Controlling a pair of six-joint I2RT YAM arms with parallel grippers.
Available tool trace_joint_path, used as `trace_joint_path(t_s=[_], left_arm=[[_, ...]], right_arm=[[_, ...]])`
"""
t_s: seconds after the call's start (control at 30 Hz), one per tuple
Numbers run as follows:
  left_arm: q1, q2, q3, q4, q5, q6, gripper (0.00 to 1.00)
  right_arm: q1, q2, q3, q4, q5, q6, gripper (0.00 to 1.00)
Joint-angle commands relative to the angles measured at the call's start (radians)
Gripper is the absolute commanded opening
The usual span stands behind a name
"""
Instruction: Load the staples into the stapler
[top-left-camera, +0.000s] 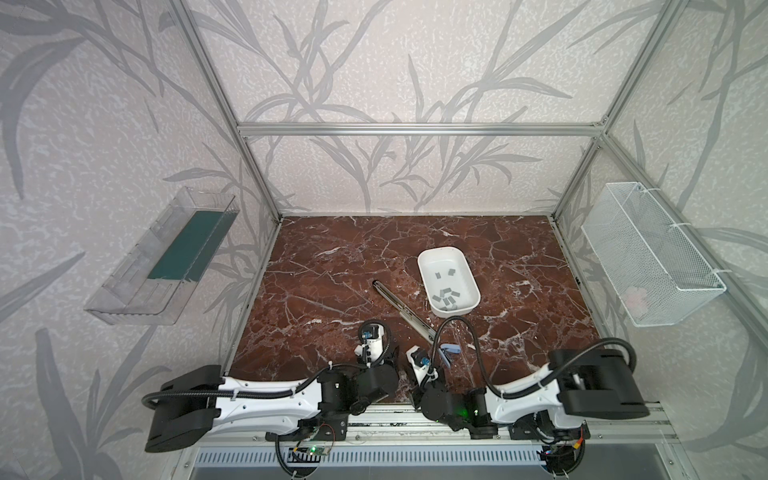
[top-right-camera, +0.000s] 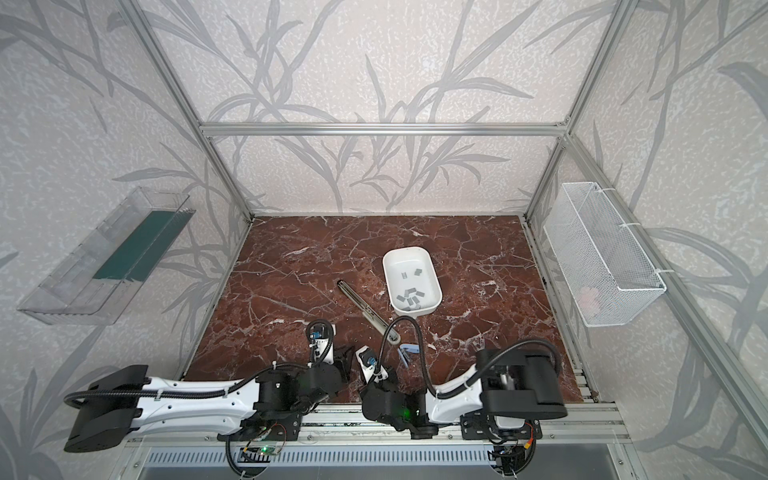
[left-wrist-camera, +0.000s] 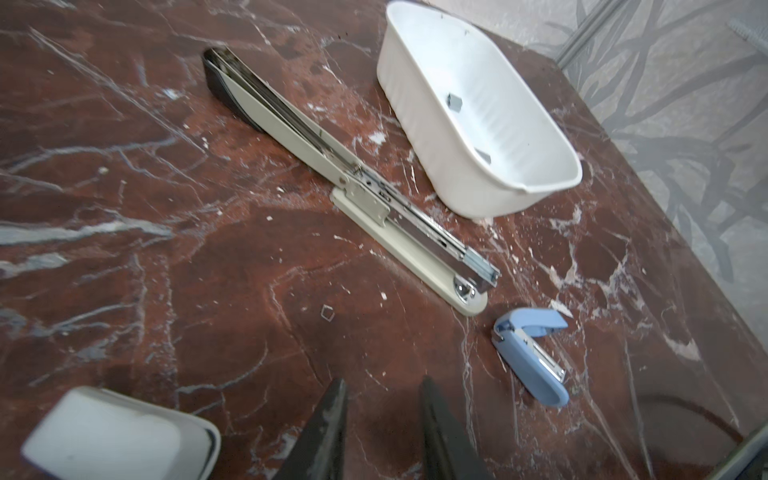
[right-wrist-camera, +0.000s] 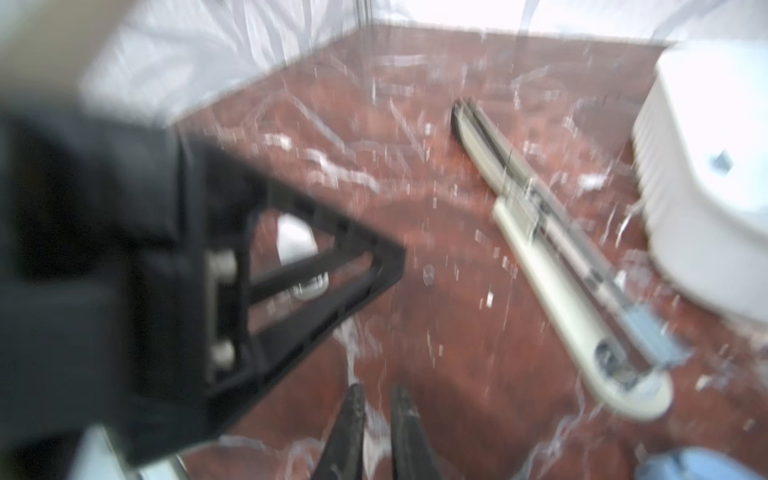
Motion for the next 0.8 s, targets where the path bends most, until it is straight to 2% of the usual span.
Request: trace_joint_path(t_s=[0.0,0.17,0.23,0.3,0.37,0.5,0.53,0.7,0.77], left_arm=[[0.076,-0.103,0.003,-0.143,0.033,0.044,0.33],[0.155,-0.156,0.045,-0.197,0.108,0.121,0.34],[0.168,-0.120,0.069,-0.182,0.148,0.155,0.34],[0.171,-0.066,0.088,-0.154,0.190,0.185,0.35],[0.171,-0.008,0.100,-0.123,0.228,0.195,0.36],[0.173,0.080,0.099,-0.054,0.267,0.197,0.36],[0.174,0.091,0.099,-0.038,0.276,0.199,0.36],[0.175,0.108,0.110,-0.020,0.293,0.209,0.36],[0.177,0.107,0.114,-0.023,0.296,0.210,0.36]], right_arm=[[-0.070,-0.121,0.055,-0.288,-0.071,-0.022,0.16],[-0.153,-0.220,0.085,-0.500,-0.072,0.004,0.23],[-0.181,-0.243,0.070,-0.524,-0.077,-0.039,0.33],[-0.190,-0.284,0.030,-0.505,-0.077,-0.094,0.49],[-0.243,-0.339,-0.008,-0.512,-0.161,-0.127,0.59],[-0.404,-0.423,-0.095,-0.491,-0.427,-0.159,0.80],[-0.436,-0.429,-0.109,-0.491,-0.490,-0.169,0.82],[-0.457,-0.436,-0.173,-0.446,-0.529,-0.196,0.90],[-0.481,-0.411,-0.183,-0.435,-0.544,-0.205,0.99]])
